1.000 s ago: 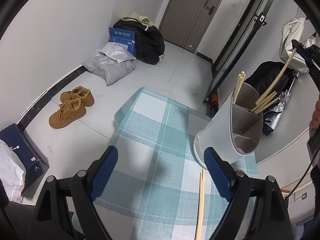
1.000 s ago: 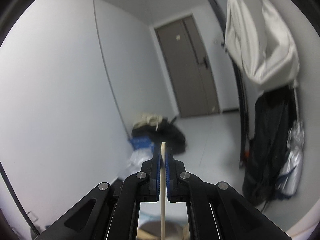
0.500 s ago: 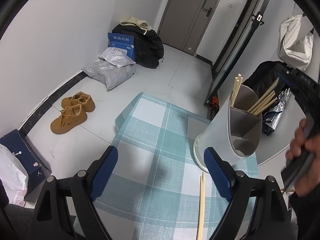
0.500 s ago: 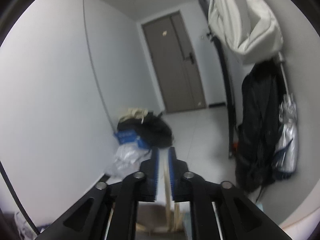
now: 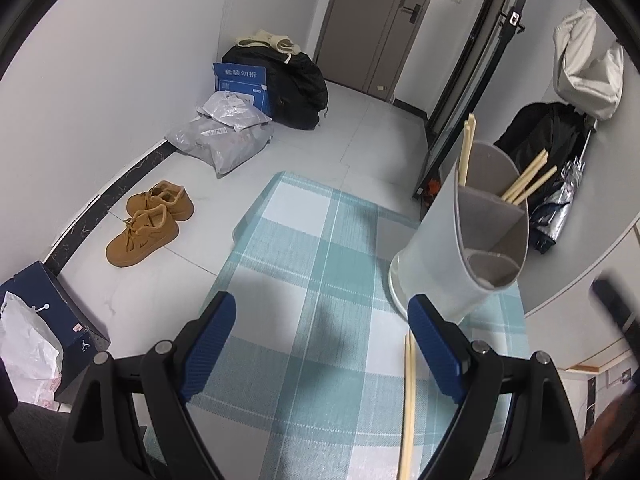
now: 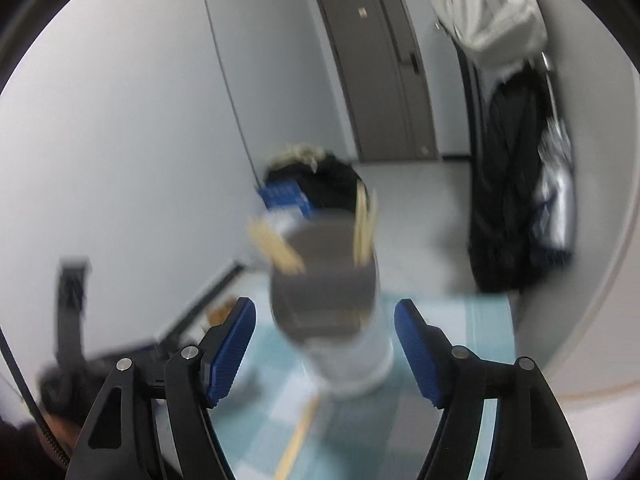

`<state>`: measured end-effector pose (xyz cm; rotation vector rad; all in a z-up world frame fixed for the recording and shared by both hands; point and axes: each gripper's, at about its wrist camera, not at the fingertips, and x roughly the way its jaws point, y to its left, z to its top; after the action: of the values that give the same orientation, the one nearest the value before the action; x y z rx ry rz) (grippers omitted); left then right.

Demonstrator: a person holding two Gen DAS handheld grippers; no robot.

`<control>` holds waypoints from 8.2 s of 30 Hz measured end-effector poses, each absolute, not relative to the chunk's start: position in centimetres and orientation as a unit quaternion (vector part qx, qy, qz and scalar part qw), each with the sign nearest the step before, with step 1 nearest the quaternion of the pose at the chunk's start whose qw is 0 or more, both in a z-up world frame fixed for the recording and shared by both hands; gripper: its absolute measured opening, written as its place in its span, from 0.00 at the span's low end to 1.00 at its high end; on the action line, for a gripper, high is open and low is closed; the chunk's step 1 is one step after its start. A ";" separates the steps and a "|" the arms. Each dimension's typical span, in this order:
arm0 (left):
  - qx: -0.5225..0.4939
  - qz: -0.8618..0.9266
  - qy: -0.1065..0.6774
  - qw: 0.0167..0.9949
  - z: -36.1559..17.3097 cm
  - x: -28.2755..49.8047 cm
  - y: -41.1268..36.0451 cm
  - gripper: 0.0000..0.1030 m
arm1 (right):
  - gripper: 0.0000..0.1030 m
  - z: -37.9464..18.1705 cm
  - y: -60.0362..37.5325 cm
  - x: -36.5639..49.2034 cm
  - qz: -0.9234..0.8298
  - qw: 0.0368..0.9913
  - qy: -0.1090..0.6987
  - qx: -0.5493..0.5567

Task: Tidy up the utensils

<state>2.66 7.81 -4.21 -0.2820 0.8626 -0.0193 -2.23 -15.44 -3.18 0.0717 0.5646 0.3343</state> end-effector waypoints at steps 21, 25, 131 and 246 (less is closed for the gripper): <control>-0.145 0.010 0.434 0.889 -5.0 2.9 8.8 0.83 | 0.47 -16.7 -9.3 -0.1 0.122 0.868 0.476 -0.076; -0.151 0.014 0.439 0.886 -5.2 3.0 9.2 0.83 | 0.39 -16.5 -9.3 0.1 0.114 0.861 0.486 -0.099; -0.089 -0.126 0.354 0.922 -0.8 0.1 0.1 0.02 | 0.04 -3.8 -18.1 -3.7 0.179 0.948 0.241 0.105; -0.051 -0.036 0.216 0.974 6.4 -1.3 2.4 0.98 | 0.95 2.0 -18.3 -8.7 0.124 0.986 0.114 0.013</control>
<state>-1.30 2.37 6.42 -0.1033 0.4356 -0.0717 -8.71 -18.34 1.98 0.0271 0.2292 0.2490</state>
